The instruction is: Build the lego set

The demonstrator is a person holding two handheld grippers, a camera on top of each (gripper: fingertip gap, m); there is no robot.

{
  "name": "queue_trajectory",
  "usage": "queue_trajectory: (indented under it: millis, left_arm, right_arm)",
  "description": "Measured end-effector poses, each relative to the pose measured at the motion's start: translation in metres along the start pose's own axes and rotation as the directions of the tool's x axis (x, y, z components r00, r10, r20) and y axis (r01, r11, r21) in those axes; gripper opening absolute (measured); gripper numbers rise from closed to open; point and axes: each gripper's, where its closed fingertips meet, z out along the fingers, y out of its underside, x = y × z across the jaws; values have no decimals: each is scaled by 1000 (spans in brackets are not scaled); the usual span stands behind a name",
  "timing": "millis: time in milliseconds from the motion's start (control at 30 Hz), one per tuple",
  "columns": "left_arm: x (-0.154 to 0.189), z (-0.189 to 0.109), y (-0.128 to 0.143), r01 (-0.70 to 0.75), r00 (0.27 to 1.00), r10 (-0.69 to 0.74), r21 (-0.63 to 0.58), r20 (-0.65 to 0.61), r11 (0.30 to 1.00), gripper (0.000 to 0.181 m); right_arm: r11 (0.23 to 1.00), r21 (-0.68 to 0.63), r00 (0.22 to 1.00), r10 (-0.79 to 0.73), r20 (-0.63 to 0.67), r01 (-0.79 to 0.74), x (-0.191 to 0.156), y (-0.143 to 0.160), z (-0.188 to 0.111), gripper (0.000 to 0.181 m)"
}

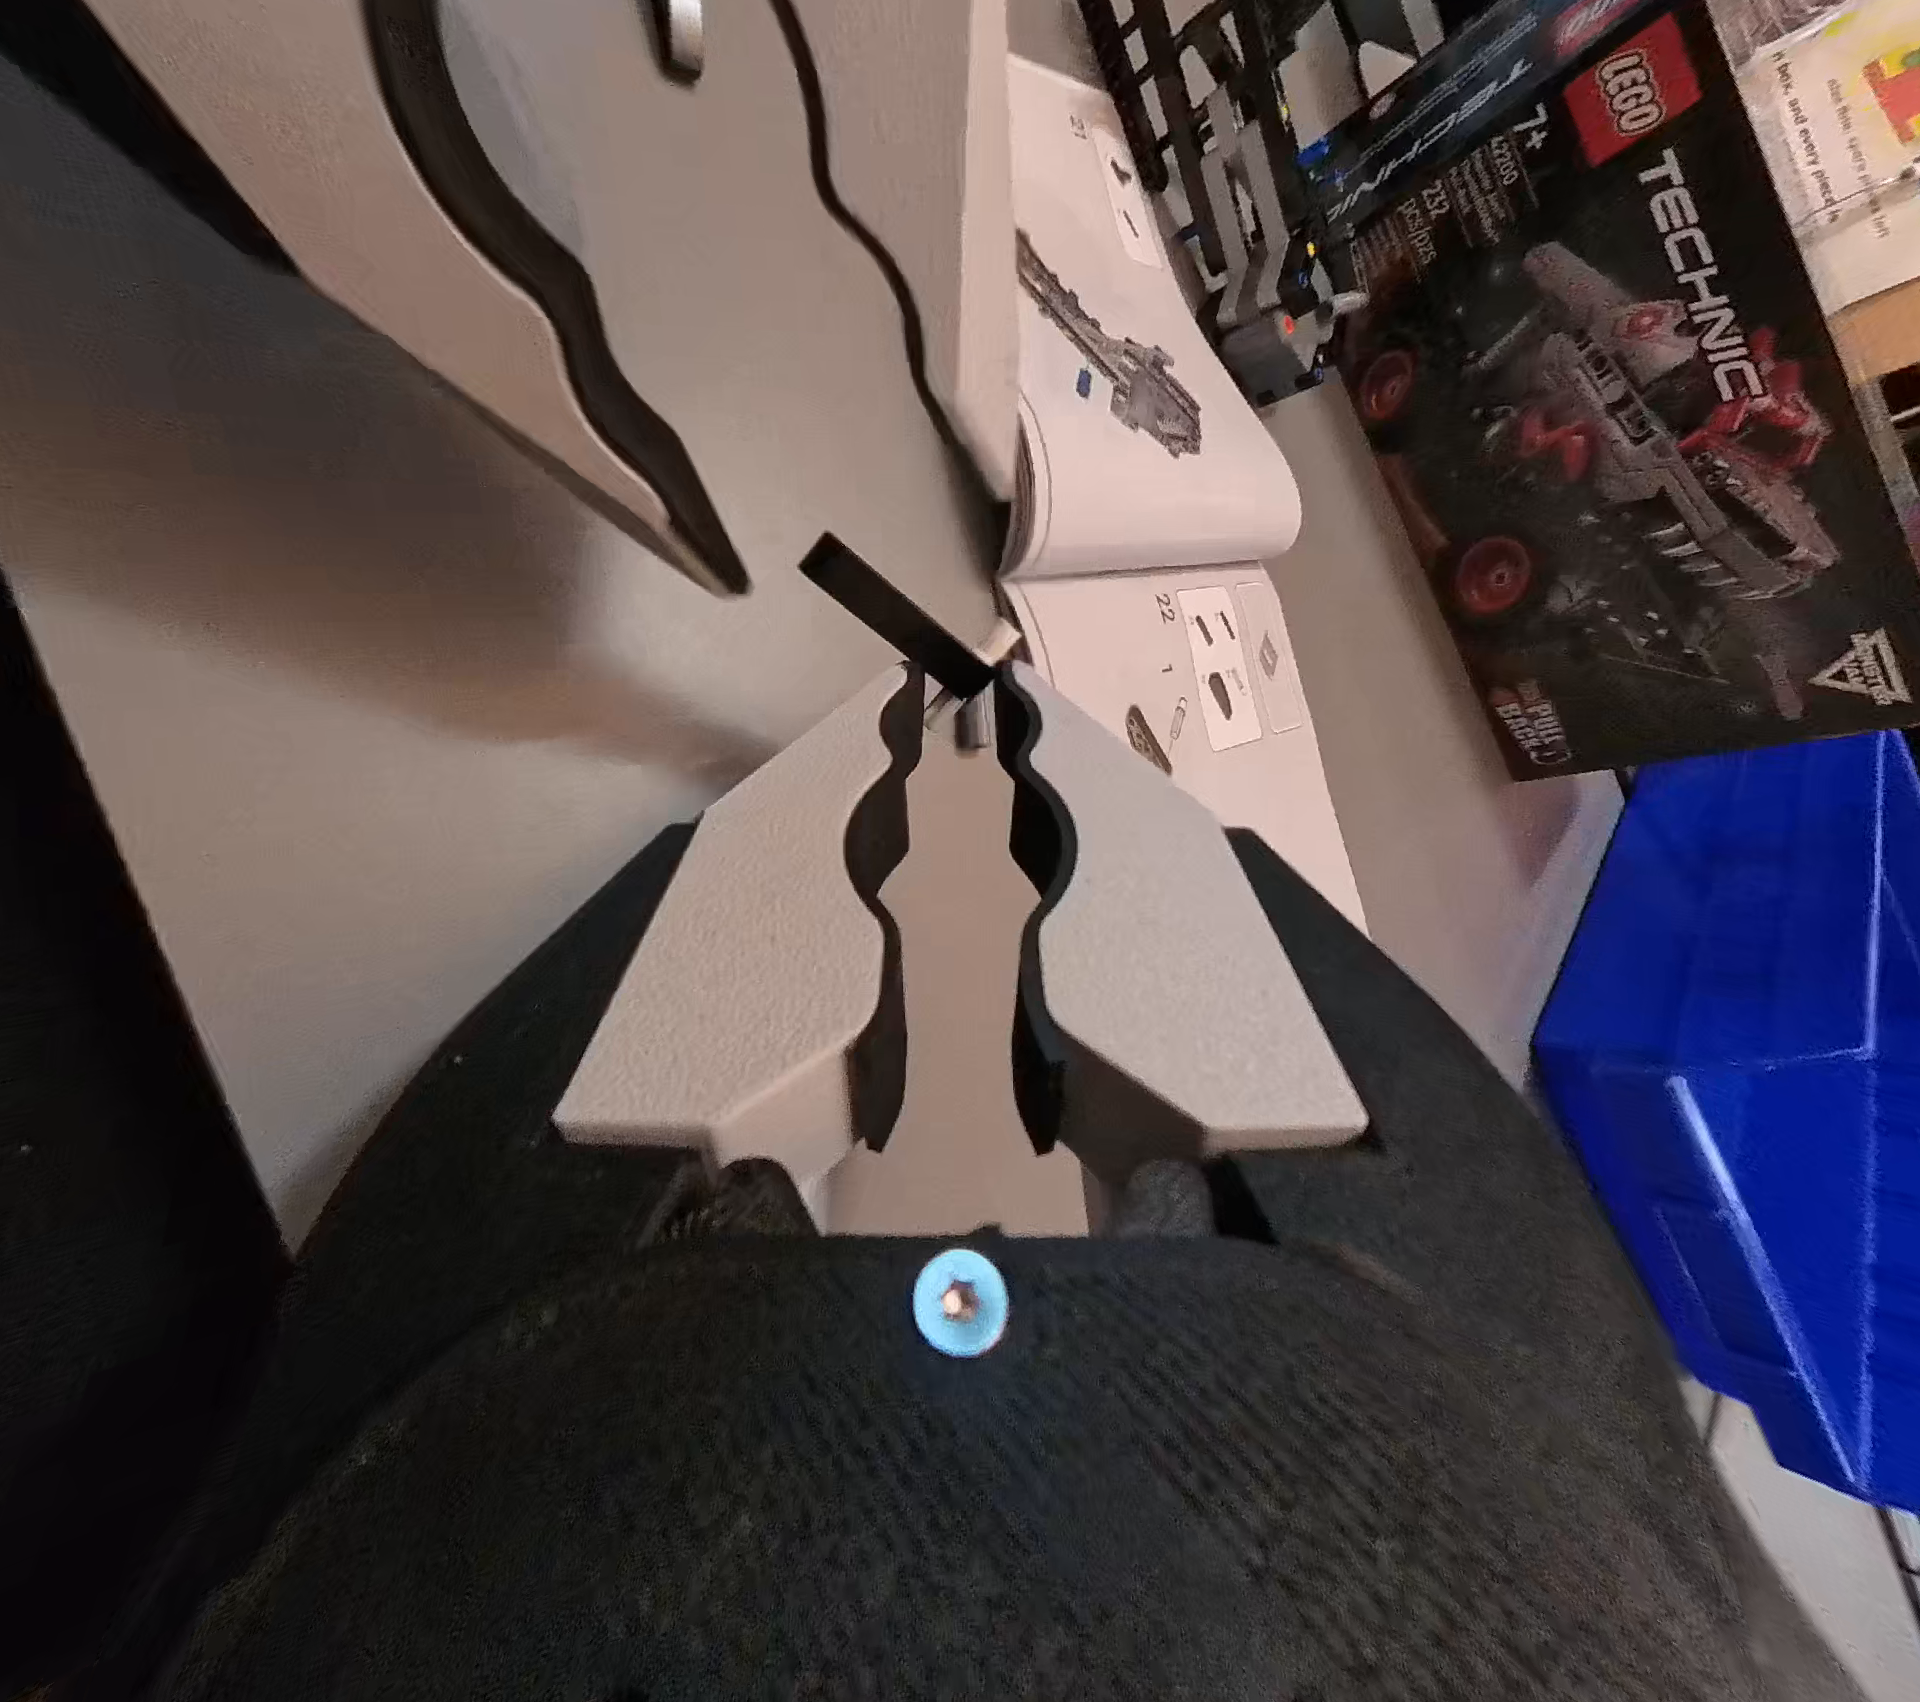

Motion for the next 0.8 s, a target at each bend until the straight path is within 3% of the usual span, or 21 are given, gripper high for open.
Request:
queue_trajectory:
  millis: [33,100,167,267,333,433,567,633,800]
  left_arm:
    - [-5,2,0,-7,999,8,-13,43,1000,37]
    - [-4,2,-5,-38,997,37,3,64,999,11]
    - [-13,1,-7,-12,991,11,7,137,1000,9]
    - [-32,-5,-9,126,962,-139,71,237,990,5]
    - [-46,-11,-8,282,908,-319,166,273,945,5]
    - [-58,-20,-7,530,762,-610,333,217,780,6]
    - [-57,-20,-8,695,616,-783,407,89,593,5]
    - [-56,-20,-12,713,590,-805,426,63,556,5]
    - [-55,-18,-15,691,615,-785,426,78,583,5]
  right_arm:
    - [1000,16,1000,8,7,-8,-1,-4,-1,10]
    - [999,39,999,31,-18,-30,4,-10,-5,11]
    - [996,62,997,62,-50,-59,12,-13,-9,10]
    - [979,180,987,119,-111,-98,25,-22,-15,13]
    - [948,259,968,222,-114,-187,35,-28,-20,18]
    - [884,371,943,328,-63,-283,39,-39,-27,15]
    - [810,466,907,419,-36,-356,47,-49,-34,10]
    - [809,463,906,422,-29,-363,46,-48,-31,9]
    - [791,492,899,436,-34,-364,48,-49,-32,2]
